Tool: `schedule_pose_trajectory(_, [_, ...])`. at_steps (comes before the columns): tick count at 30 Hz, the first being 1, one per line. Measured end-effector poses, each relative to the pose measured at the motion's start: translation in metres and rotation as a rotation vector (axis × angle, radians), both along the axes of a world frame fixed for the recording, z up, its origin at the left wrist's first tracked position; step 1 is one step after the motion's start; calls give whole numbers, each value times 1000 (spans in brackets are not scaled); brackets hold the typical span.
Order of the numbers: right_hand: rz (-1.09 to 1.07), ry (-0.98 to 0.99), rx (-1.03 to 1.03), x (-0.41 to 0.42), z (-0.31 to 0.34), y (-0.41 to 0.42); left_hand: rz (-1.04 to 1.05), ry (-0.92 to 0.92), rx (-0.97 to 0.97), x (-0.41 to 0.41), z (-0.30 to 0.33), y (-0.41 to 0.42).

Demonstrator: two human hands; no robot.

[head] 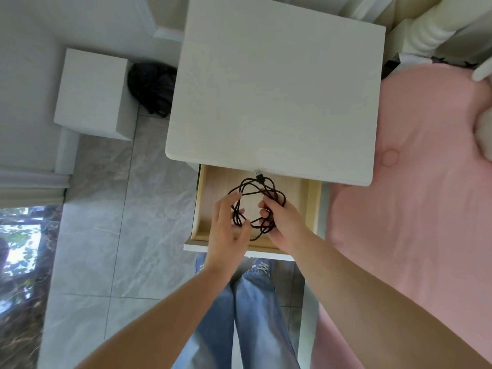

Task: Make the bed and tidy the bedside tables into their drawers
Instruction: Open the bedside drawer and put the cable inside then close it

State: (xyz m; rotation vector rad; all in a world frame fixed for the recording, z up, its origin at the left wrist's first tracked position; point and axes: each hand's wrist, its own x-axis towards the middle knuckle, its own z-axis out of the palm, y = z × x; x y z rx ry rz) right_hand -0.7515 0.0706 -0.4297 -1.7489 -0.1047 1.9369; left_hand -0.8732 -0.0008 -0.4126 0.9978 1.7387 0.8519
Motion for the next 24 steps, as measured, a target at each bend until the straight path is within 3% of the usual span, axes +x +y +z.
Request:
schedule_pose_trajectory(2, [29, 4, 12, -4, 0, -2, 246, -12, -40, 12, 6, 5])
schedule_pose_trajectory(6, [29, 14, 32, -7, -3, -3, 437, 66, -154, 15, 1, 16])
schedule_pose_trajectory(9, [82, -27, 30, -6, -10, -4, 545, -173, -440, 3, -17, 25])
schedule_pose_trajectory(11, [130, -63, 32, -3, -17, -7, 467, -400, -618, -7, -34, 29])
schedule_pose_trajectory(12, [149, -82, 36, -1, -21, -8, 362, -415, -655, -11, -42, 30])
schedule_pose_trajectory(14, [206, -124, 51, 2, -34, -6, 217, -346, -649, -20, -57, 34])
schedule_pose_trajectory(24, [329, -327, -35, -1, -117, -10, 49, 37, -583, -37, -122, 49])
